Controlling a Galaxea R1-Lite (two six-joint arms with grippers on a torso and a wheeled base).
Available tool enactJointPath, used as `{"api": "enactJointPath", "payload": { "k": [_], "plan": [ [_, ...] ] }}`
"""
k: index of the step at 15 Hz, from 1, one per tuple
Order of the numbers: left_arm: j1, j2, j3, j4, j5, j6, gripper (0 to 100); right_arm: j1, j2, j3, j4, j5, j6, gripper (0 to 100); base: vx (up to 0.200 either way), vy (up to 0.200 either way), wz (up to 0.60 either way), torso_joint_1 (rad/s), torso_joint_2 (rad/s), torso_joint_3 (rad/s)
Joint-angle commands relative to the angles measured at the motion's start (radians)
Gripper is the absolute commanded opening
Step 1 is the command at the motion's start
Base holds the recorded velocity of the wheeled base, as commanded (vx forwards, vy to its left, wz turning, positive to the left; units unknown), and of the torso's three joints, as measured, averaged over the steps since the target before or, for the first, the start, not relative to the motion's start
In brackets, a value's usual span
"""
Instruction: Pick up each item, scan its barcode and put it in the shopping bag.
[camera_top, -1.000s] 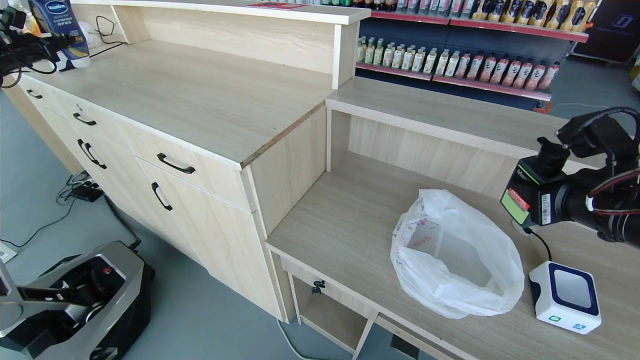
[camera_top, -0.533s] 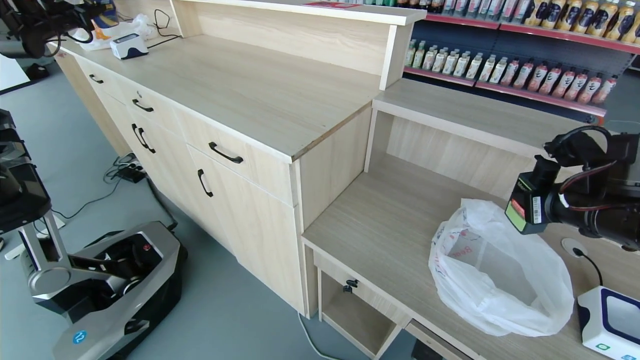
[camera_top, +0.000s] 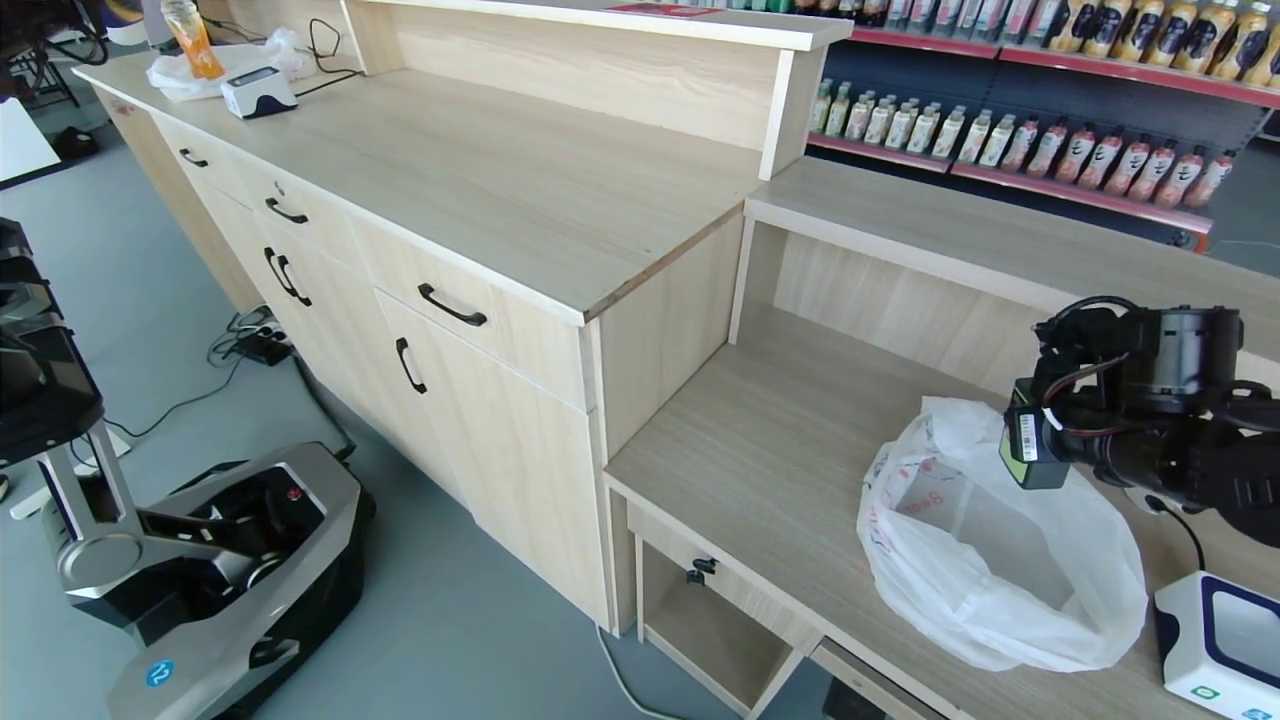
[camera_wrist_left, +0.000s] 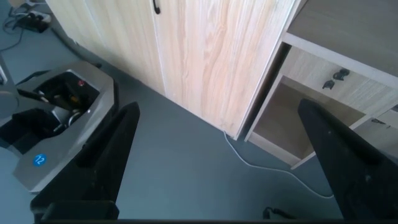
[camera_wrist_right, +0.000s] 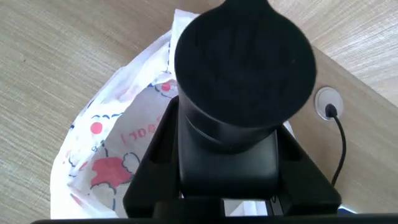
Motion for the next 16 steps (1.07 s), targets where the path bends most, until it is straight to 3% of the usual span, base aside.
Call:
{"api": "enactJointPath", "payload": {
  "k": [1, 4, 13, 16],
  "plan": [
    [0.000, 0.000, 0.000, 0.000, 0.000, 0.000, 100, 0.012, 0.039, 0.004, 0.006, 0.010, 0.002, 0, 0.000, 0.000, 0.00, 0.000, 0.00, 0.000],
    [0.000, 0.000, 0.000, 0.000, 0.000, 0.000, 100, 0.013, 0.071, 0.012, -0.002, 0.143, 0.040, 0, 0.000, 0.000, 0.00, 0.000, 0.00, 0.000],
    [0.000, 0.000, 0.000, 0.000, 0.000, 0.000, 100, 0.013, 0.206, -0.016, -0.077, 0.301, 0.049, 0, 0.000, 0.000, 0.00, 0.000, 0.00, 0.000],
    [0.000, 0.000, 0.000, 0.000, 0.000, 0.000, 100, 0.013, 0.233, -0.019, -0.077, 0.304, 0.048, 0, 0.000, 0.000, 0.00, 0.000, 0.00, 0.000]
  ]
}}
